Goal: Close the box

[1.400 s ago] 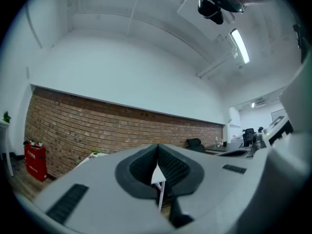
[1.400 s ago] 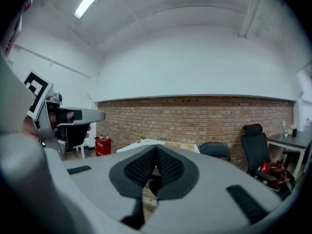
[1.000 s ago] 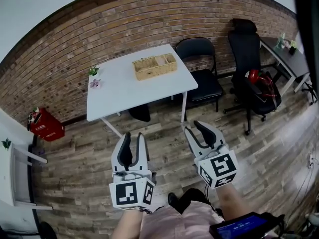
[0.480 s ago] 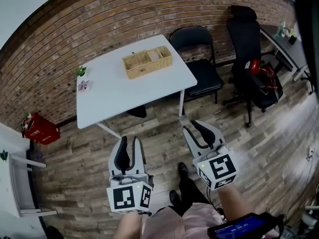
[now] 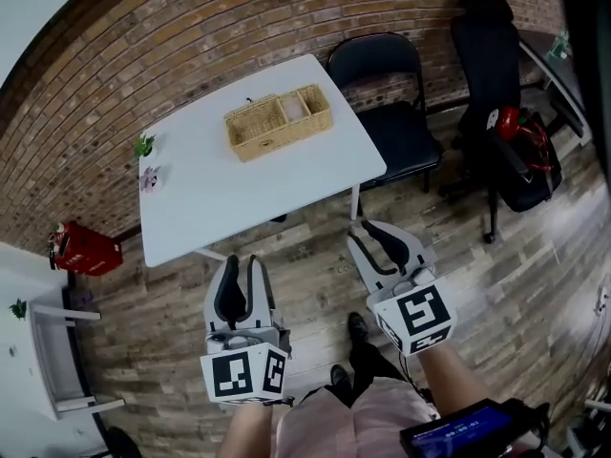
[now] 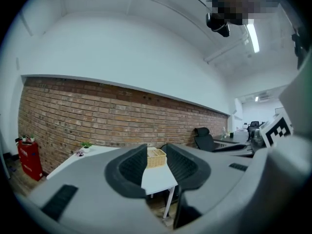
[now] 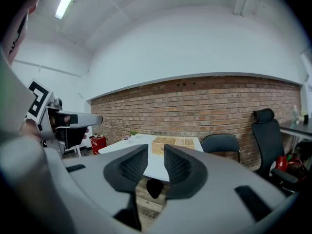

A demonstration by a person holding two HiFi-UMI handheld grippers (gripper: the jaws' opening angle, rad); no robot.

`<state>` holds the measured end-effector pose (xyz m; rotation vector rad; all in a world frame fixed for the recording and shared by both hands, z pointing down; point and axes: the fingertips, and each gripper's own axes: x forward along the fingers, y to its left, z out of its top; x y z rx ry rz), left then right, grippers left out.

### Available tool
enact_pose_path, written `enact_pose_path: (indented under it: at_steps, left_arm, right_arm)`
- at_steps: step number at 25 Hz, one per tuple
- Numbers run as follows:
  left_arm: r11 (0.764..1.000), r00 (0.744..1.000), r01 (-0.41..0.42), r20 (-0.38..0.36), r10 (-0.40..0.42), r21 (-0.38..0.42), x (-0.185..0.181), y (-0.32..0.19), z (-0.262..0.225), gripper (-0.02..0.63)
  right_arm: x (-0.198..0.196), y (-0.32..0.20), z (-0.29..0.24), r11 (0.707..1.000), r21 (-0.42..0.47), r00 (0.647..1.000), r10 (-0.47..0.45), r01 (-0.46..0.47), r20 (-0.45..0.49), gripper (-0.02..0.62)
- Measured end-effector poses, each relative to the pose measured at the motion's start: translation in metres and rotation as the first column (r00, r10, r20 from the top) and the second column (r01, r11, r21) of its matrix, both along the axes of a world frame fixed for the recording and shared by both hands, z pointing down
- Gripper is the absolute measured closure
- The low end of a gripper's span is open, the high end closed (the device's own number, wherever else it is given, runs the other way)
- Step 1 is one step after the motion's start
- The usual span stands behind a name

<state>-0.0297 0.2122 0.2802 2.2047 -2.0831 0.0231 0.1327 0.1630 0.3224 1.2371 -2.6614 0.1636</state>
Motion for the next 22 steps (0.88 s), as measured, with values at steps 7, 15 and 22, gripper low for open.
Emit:
enact_pose_path:
  at_steps: [7,15,22]
  left_arm:
    - [1.000,0.999,0.025,0.021,-0.026,0.012,0.008,-0.041,-0.012,0.479]
    - [0.997,0.997,0.076,0.014,-0.076,0.027,-0.008,-0.061,-0.015,0.480]
    - [0.996,0.996,0.088,-0.026,-0.088,0.017,-0.041,-0.090,0.003,0.480]
  right_arm:
    - [0.005,-0.050,-0.009,0.999,0.021,0.999,-0.035,0.034,0.008,0.503]
    - [-0.014,-0.083,-0.013,0.997,0.022,0.997,-0.076,0.076,-0.017,0.511]
    - [-0.045,-0.113,-0.004,0.996,0.018,0.995,-0.084,0.085,-0.047,0.514]
